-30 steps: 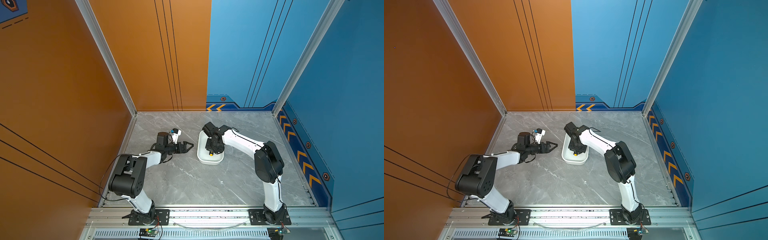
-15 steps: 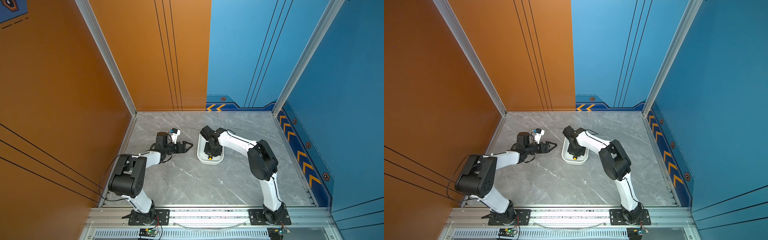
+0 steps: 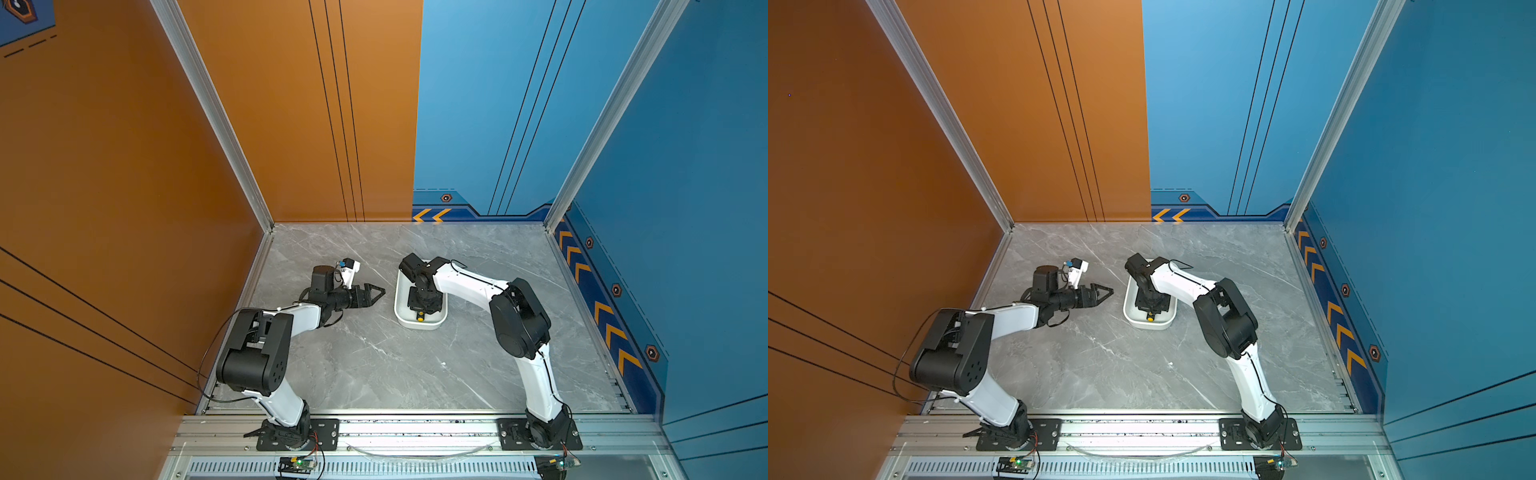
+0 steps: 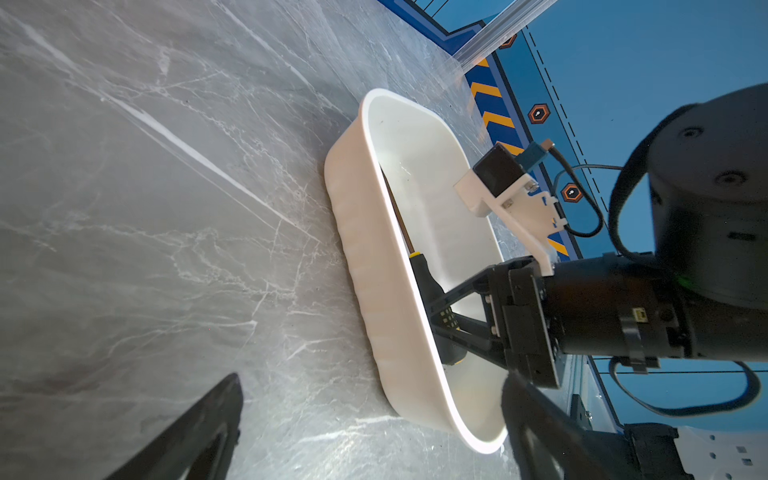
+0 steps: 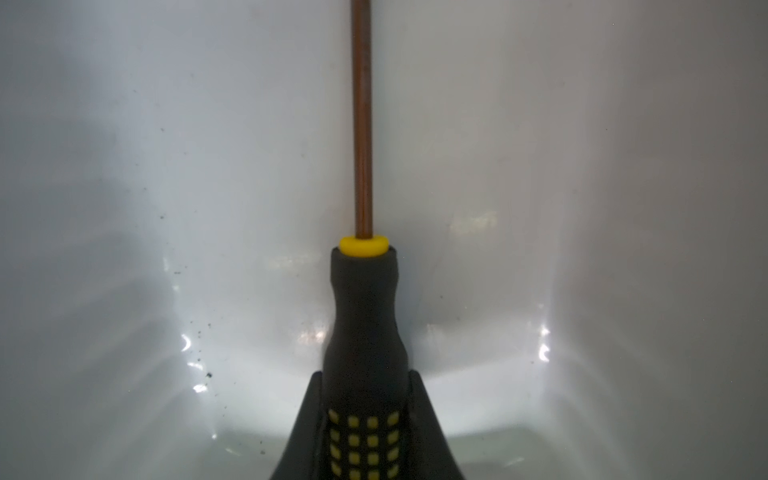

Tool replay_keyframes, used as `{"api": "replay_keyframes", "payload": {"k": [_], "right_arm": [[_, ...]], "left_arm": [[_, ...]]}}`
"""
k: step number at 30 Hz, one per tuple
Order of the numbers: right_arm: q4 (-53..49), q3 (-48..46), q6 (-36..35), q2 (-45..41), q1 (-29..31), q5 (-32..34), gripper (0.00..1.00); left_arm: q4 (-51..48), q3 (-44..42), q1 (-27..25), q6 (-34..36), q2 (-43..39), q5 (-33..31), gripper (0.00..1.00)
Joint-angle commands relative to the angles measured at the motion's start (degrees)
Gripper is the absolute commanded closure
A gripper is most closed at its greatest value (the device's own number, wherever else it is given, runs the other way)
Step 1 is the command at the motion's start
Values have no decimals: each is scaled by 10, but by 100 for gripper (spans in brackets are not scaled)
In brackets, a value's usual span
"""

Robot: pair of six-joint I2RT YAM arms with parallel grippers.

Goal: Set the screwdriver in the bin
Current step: 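Lower the screwdriver into the white bin and open the right gripper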

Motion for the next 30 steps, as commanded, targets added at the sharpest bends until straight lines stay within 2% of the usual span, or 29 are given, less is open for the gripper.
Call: {"api": "replay_keyframes", "payload": {"k": [1, 5, 8, 15, 23, 30], "right_arm": [[-20, 4, -12, 20, 2, -24, 100], [-20, 4, -16, 20, 2, -25, 99], [-20, 6, -21, 21, 1, -29, 84], [-20, 6, -25, 21, 0, -25, 64], [-26, 18, -39, -9, -5, -17, 57], [-85, 62, -67, -47, -17, 18, 49]], "left_arm": [[1, -6, 6, 11, 6, 13, 2], [1, -7, 8, 12, 7, 13, 2], [1, -7, 8, 13, 10, 12, 2], [1, -6, 9, 12, 15, 13, 2], [1, -2, 9, 13, 16, 11, 2], [1, 4, 12, 9, 12, 9, 2]]}}
